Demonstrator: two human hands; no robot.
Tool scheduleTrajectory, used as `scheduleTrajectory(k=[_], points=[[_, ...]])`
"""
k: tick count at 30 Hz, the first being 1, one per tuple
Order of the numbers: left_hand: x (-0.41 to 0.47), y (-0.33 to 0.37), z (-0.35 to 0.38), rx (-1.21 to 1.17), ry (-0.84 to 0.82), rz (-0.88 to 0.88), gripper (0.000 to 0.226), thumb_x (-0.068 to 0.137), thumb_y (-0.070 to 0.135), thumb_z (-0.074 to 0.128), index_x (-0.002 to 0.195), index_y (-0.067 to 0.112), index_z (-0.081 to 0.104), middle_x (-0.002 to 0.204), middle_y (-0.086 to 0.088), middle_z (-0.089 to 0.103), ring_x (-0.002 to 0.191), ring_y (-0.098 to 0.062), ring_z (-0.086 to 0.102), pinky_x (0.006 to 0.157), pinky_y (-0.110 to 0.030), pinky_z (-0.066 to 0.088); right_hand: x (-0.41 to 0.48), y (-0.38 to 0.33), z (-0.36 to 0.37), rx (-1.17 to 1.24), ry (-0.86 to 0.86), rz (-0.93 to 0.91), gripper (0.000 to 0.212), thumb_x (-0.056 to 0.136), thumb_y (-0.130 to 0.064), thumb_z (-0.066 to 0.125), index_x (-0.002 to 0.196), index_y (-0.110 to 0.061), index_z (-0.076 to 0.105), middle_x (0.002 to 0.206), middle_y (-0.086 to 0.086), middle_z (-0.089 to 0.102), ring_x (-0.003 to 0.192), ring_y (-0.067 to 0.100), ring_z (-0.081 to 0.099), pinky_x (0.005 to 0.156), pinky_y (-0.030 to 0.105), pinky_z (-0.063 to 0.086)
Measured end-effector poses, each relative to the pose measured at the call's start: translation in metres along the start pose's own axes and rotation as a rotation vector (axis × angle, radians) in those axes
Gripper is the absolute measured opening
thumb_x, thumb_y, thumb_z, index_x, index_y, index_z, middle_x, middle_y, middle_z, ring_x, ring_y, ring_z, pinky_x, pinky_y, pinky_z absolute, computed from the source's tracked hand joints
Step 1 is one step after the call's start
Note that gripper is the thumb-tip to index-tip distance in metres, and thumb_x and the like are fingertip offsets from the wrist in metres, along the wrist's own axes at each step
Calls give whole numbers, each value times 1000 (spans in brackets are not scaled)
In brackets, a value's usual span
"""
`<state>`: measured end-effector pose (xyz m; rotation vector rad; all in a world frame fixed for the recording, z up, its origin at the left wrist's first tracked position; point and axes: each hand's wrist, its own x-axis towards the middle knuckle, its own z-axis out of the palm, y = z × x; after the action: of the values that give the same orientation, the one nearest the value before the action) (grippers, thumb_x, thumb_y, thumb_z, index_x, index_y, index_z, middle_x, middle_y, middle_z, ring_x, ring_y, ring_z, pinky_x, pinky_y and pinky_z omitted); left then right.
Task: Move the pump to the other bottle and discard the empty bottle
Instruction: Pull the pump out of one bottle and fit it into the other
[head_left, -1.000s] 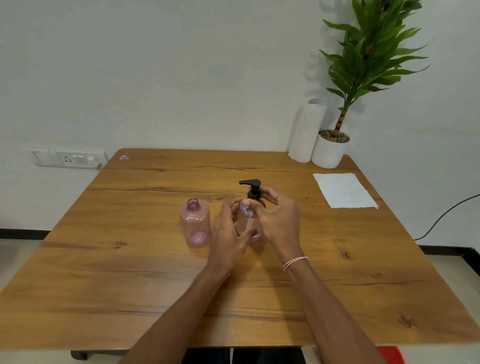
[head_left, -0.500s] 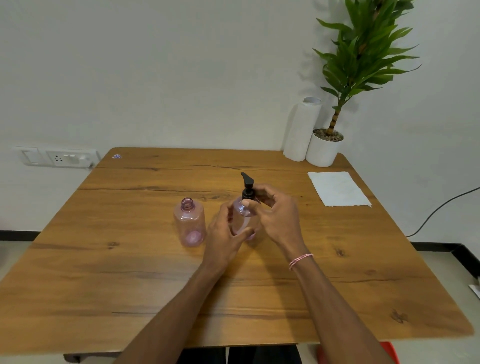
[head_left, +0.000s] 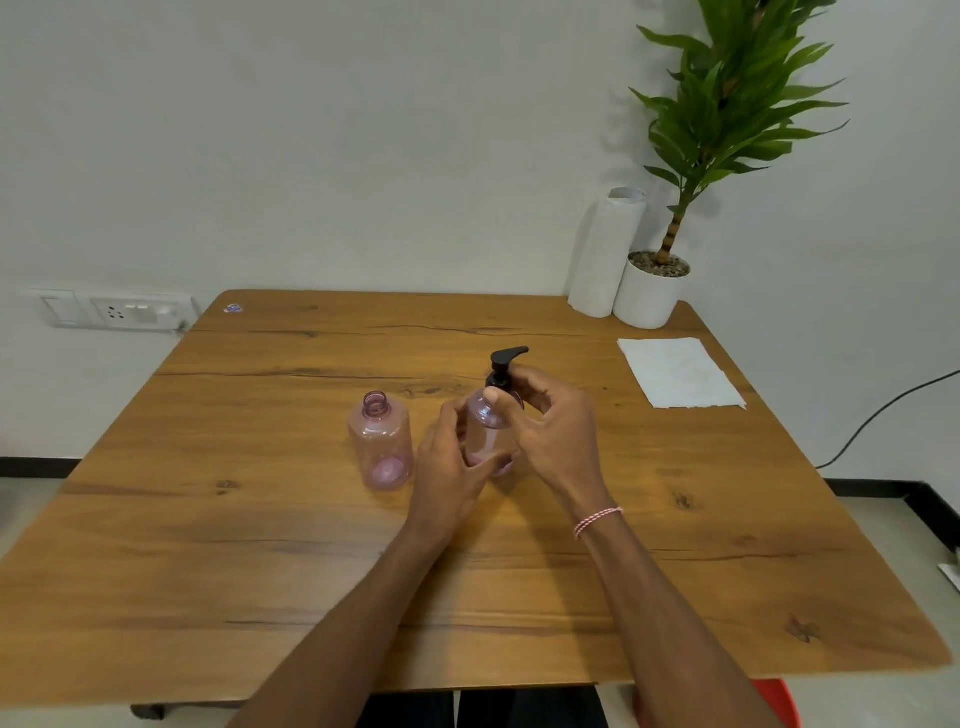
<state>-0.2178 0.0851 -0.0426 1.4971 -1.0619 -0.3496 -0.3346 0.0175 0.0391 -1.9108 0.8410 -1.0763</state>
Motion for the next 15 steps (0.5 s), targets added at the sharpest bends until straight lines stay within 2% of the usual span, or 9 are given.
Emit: scheduleTrajectory(k=[3,5,7,9,11,13,15], points=[[-1,0,0,-15,0,-1,66,75,49,87,127,24,54,114,6,69,106,-19,68,88,-43,59,2,-1,8,-52,100,6,29,81,-36,91,96,-20,73,91,-11,76,86,6,72,79,32,63],[0,-1,0,-39,-8,-12,71,73,52,83,128,20,53,112,4,67,108,-22,68,89,-43,59,3,-3,16,-99,173,-15,40,74,-41,95,87,-23,62,86,-10,69,79,9,66,71,31,60],[-1,1,0,-44,-8,-16,73,72,55,81,129,20,52,110,5,66,107,-21,68,87,-37,60,4,-4,19,-81,166,-20,46,71,-45,96,95,-23,64,93,-10,69,85,9,67,75,33,60],[-1,3,-1,-34,-9,-10,70,74,54,84,129,24,52,115,5,69,109,-18,69,87,-32,59,2,-3,12,-29,60,-1,51,74,-44,94,114,-26,68,106,-17,71,97,3,69,84,26,61],[0,4,-1,-42,1,7,68,76,45,89,130,25,53,119,5,70,111,-16,69,88,-31,59,-1,-2,1,37,-76,18,47,85,-32,89,127,-27,69,114,-22,71,107,-7,68,95,21,58],[1,3,-1,-51,5,23,68,76,42,90,132,25,54,122,7,70,112,-15,69,91,-36,60,-1,3,-6,46,-115,1,37,92,-19,82,128,-19,74,117,-15,76,111,-3,69,101,27,58],[1,2,-1,-39,4,25,66,77,41,90,130,26,54,121,8,70,112,-15,68,93,-40,59,2,3,-4,38,-50,6,31,89,-15,84,119,-16,77,111,-10,79,105,3,72,97,31,60]])
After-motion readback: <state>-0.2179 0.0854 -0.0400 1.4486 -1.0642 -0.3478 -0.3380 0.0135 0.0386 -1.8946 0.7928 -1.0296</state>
